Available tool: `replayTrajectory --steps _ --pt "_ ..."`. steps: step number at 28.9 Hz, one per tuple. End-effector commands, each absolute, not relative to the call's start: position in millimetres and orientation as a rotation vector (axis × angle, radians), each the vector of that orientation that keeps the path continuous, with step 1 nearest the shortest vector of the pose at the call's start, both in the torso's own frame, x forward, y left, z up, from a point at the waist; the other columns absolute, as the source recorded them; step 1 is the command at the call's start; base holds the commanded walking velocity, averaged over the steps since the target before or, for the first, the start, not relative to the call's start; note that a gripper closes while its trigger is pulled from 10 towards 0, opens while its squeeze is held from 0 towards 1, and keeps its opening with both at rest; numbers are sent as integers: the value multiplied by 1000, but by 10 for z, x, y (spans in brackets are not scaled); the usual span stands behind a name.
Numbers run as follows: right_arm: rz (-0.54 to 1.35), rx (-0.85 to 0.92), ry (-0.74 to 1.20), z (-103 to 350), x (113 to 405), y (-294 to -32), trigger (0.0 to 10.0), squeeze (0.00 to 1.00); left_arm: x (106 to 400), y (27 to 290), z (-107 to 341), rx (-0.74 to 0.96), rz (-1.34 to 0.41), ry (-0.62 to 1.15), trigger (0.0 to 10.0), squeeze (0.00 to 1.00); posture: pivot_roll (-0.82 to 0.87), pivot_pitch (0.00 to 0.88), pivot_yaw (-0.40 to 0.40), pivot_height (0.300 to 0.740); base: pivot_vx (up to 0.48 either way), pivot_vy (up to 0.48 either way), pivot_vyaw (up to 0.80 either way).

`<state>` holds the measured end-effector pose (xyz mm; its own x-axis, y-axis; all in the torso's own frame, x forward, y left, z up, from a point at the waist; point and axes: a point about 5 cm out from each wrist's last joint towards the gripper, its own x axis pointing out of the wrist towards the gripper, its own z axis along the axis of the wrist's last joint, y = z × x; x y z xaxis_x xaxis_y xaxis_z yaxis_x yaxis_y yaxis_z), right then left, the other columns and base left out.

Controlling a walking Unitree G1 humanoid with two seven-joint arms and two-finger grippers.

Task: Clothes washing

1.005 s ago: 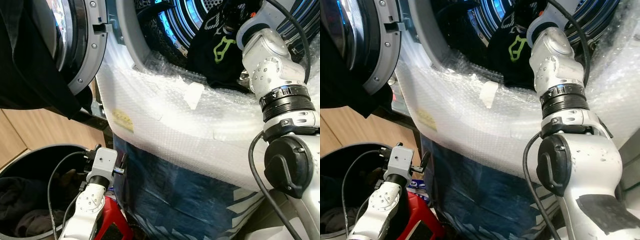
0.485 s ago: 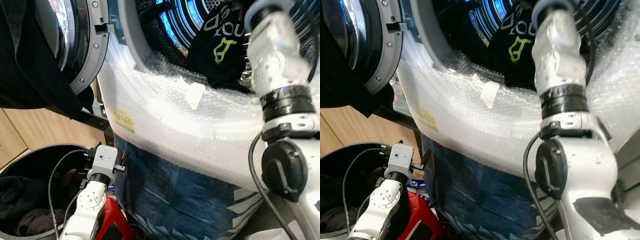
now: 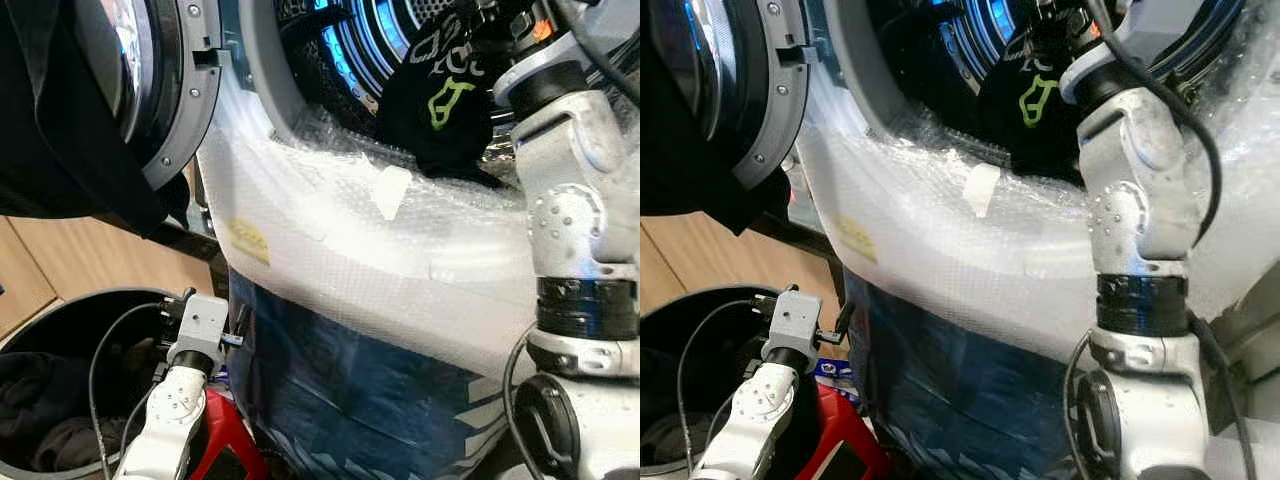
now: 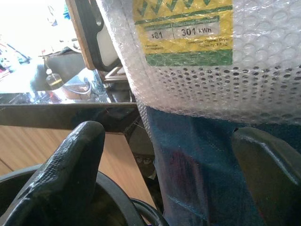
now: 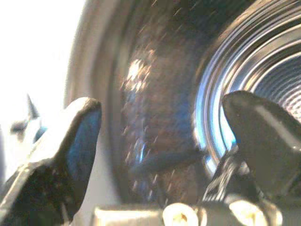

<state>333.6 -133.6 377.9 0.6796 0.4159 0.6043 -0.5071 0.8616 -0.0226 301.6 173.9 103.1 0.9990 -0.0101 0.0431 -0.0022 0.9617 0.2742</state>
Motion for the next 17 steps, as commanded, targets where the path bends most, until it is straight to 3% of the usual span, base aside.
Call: replayTrajectory --steps 1,7,17 --pt "593 88 -504 3536 3316 -1231 10000 0 3017 1696 1052 273 -31 -54 10000 0 -66 0 -31 740 0 0 0" --pt "616 57 -387 3289 3357 -1175 10000 0 3007 1674 1029 273 -39 -51 10000 0 -52 0 -36 740 0 0 0" --pt "636 -21 -307 3432 3557 -1030 10000 0 3036 1664 1079 240 -23 -59 10000 0 -28 0 -48 740 0 0 0"
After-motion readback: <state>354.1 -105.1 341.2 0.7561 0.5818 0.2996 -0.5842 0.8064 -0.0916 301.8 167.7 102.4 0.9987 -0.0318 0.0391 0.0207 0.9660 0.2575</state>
